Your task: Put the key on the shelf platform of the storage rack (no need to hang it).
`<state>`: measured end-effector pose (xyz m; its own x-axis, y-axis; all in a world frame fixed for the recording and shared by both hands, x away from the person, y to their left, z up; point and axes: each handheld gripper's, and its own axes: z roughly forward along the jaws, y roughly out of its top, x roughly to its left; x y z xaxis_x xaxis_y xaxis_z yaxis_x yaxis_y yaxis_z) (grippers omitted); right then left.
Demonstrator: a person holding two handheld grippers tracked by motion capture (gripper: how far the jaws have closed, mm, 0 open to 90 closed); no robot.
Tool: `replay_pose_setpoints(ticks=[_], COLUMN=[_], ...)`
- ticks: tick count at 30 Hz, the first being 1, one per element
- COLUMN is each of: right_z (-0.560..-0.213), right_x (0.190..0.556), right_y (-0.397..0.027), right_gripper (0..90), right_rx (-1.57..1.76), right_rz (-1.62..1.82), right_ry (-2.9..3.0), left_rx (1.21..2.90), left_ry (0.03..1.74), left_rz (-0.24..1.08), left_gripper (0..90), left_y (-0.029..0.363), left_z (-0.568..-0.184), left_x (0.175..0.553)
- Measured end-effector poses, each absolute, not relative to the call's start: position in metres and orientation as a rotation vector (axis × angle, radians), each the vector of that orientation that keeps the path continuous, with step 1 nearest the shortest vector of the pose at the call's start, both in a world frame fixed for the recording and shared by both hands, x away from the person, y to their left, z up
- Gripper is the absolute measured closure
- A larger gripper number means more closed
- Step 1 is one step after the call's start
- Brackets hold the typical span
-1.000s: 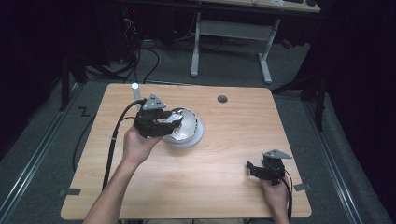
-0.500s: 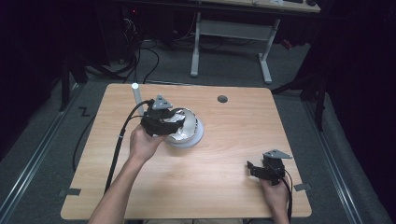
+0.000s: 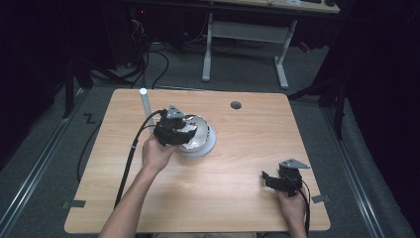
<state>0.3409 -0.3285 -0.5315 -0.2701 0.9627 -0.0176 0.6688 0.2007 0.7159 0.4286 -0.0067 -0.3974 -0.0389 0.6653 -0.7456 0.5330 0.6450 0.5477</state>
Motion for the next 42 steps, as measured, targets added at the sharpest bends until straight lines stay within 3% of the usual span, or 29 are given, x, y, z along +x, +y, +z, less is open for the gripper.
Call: replay_pose_setpoints(ticks=[42], right_z=[-0.532], right_x=[0.341], right_y=[-0.329], right_gripper=[23.4], right_rx=[1.514], right_rz=[0.834], right_ry=[2.015], left_rx=[1.056], left_ry=[1.776], left_rz=[0.215], left_gripper=[50.4], left_y=[-0.042], left_z=[-0.454], left_x=[0.457])
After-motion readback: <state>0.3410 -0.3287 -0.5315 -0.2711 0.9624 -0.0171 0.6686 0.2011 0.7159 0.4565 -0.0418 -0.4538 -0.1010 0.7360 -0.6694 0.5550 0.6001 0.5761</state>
